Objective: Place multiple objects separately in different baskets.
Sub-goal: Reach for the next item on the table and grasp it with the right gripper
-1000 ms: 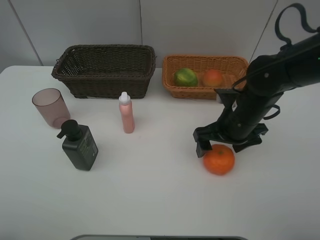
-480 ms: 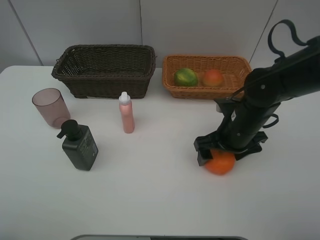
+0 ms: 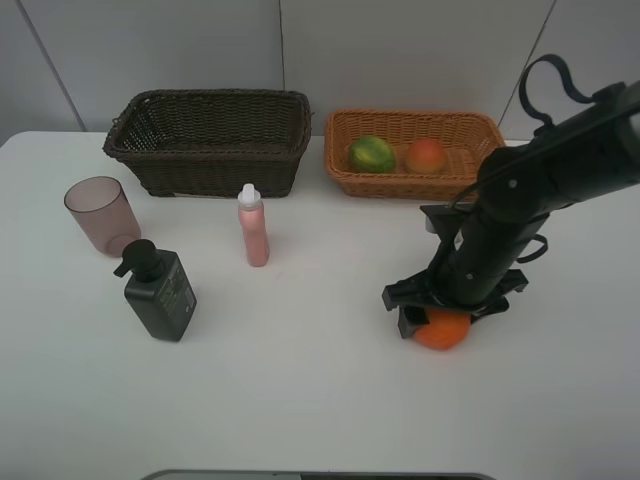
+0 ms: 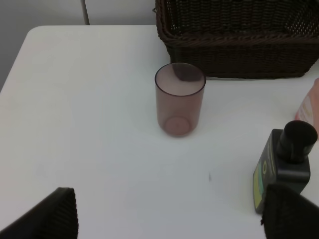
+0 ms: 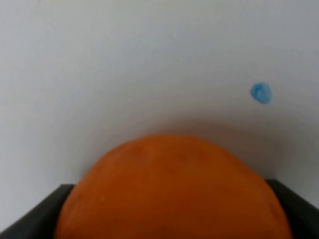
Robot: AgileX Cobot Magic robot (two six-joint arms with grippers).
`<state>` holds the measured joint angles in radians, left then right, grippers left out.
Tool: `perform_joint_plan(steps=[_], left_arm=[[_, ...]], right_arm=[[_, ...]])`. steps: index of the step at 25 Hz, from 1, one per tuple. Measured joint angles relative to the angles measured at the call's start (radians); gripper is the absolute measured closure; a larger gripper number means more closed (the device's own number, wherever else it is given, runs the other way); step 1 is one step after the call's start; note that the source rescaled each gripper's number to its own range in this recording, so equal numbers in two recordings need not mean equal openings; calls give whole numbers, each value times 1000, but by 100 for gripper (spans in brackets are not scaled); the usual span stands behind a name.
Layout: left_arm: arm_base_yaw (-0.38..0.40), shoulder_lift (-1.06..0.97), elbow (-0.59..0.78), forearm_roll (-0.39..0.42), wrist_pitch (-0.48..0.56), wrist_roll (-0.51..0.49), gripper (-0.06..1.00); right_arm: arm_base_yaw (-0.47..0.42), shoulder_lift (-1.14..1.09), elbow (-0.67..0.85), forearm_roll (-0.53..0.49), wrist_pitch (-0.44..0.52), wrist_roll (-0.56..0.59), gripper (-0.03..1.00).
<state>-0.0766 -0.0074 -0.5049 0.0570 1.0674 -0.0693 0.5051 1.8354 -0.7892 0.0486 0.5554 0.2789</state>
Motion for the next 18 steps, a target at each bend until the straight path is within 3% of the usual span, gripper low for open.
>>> perform_joint_plan(steps=[18], left_arm=[[0, 0, 0, 0, 0, 0, -1]], right_arm=[[0, 0, 0, 4, -3, 0, 59]])
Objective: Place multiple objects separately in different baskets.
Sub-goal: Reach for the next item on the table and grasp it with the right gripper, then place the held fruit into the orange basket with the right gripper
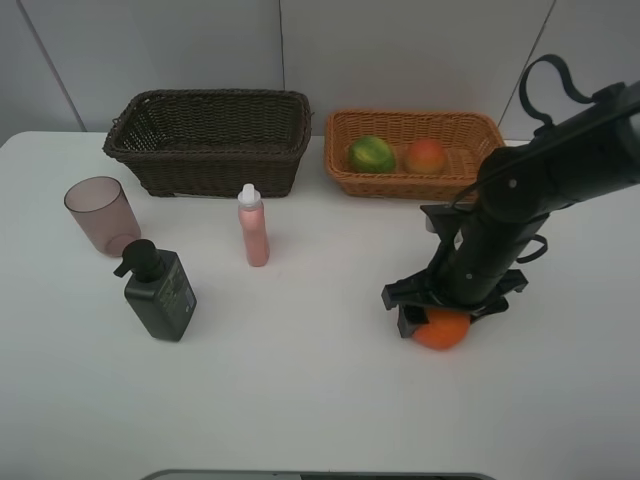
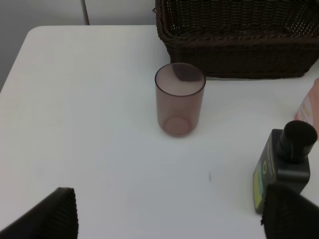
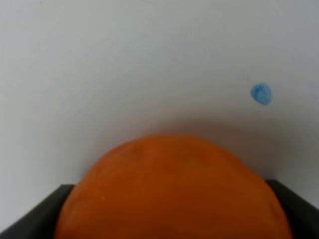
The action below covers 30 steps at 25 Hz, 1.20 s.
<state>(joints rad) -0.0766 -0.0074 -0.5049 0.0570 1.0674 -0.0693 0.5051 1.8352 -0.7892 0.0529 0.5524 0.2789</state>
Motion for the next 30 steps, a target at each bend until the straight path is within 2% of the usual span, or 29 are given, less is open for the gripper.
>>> perform_joint_plan(steps=[10, 13, 22, 30], left_arm=[[0, 0, 0, 0, 0, 0, -1], [0, 0, 0, 0, 0, 0, -1], [0, 0, 0, 0, 0, 0, -1], [0, 0, 0, 0, 0, 0, -1]], right_arm=[[0, -1, -1, 0, 0, 0, 59], [0, -8, -25, -4, 33, 0, 59], [-62, -34, -298, -77, 278, 0, 60], [-171, -31, -527, -208, 332, 0, 60]])
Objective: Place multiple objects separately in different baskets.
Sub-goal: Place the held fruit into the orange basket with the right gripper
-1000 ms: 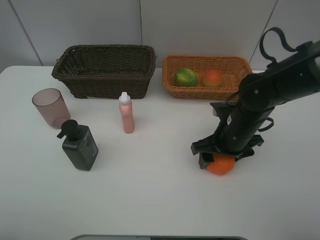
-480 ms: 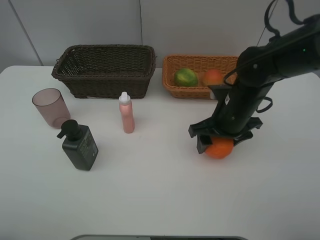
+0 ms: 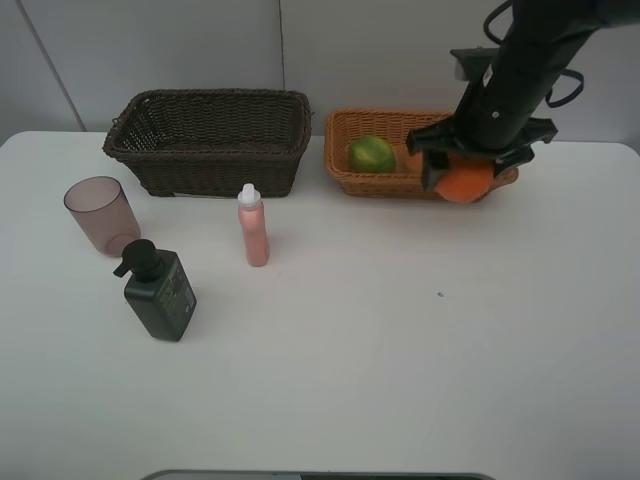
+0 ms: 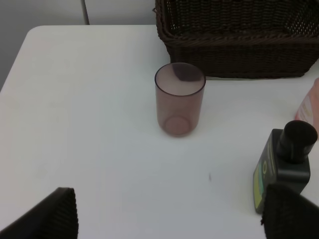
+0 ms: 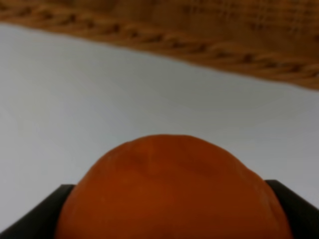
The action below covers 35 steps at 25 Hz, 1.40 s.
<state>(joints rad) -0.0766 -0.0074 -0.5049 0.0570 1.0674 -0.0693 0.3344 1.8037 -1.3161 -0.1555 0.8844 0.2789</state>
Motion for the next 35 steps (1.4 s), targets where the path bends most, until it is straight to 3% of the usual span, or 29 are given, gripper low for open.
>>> perform_joint_plan(steps=[8, 21, 35], left_arm=[[0, 0, 0, 0, 0, 0, -1], [0, 0, 0, 0, 0, 0, -1], [0, 0, 0, 0, 0, 0, -1]], right_arm=[[-71, 63, -129, -78, -55, 0, 60], [-154, 225, -196, -134, -274, 0, 60], [-170, 286, -200, -137, -338, 0, 60]])
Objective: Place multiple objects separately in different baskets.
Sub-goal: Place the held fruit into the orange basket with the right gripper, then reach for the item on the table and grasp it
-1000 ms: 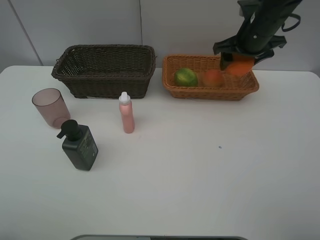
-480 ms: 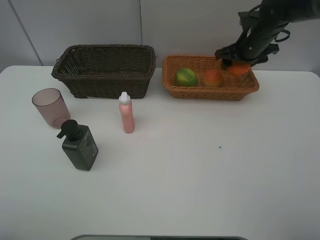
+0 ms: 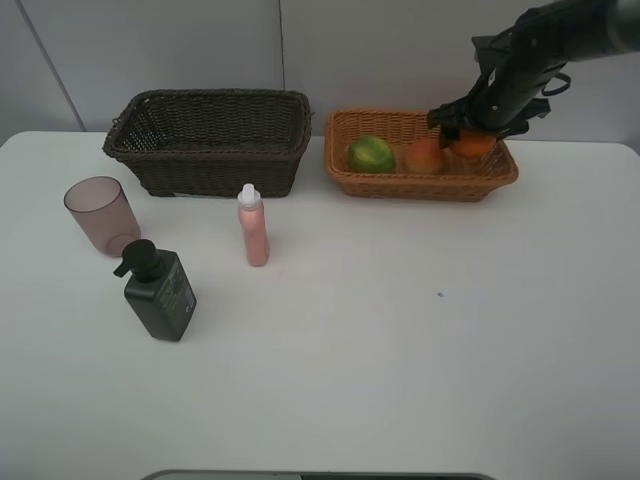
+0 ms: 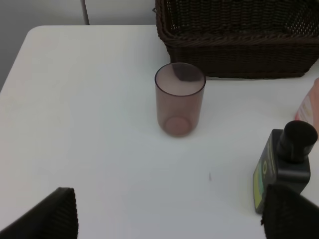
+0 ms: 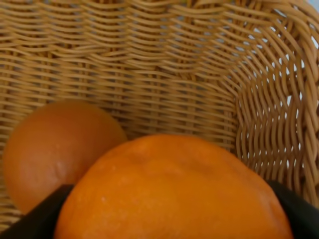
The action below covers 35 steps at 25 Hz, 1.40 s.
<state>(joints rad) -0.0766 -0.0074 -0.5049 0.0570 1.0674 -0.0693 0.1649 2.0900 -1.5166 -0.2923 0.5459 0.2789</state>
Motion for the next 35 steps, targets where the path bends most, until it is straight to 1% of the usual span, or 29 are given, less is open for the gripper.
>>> perform_joint_plan(steps=[4, 5, 6, 8, 10, 12, 15, 18, 20, 23, 25, 30, 35], left_arm=[[0, 0, 0, 0, 0, 0, -1], [0, 0, 0, 0, 0, 0, -1], [0, 0, 0, 0, 0, 0, -1], [0, 0, 0, 0, 0, 0, -1], [0, 0, 0, 0, 0, 0, -1], [0, 0, 0, 0, 0, 0, -1], [0, 0, 0, 0, 0, 0, -1], [0, 0, 0, 0, 0, 0, -1], [0, 0, 0, 0, 0, 0, -1], [0, 0, 0, 0, 0, 0, -1], [0, 0, 0, 0, 0, 0, -1], [0, 0, 0, 0, 0, 0, -1], [0, 0, 0, 0, 0, 0, -1]], right_arm=[[0, 0, 0, 2, 0, 0, 59], [0, 0, 0, 2, 0, 0, 55], [0, 0, 0, 2, -2, 0, 45], [0, 0, -1, 2, -3, 0, 20], [0, 0, -2, 2, -3, 0, 7], [0, -1, -2, 7, -3, 0, 2], [1, -19, -2, 17, 7, 0, 1], [13, -54, -2, 18, 48, 0, 1], [28, -82, 1, 42, 74, 0, 1], [47, -145, 49, 97, 81, -10, 1], [55, -203, 110, 119, 80, -19, 1], [61, -386, 294, 121, 75, -26, 1], [61, -651, 500, 121, 75, -26, 1]])
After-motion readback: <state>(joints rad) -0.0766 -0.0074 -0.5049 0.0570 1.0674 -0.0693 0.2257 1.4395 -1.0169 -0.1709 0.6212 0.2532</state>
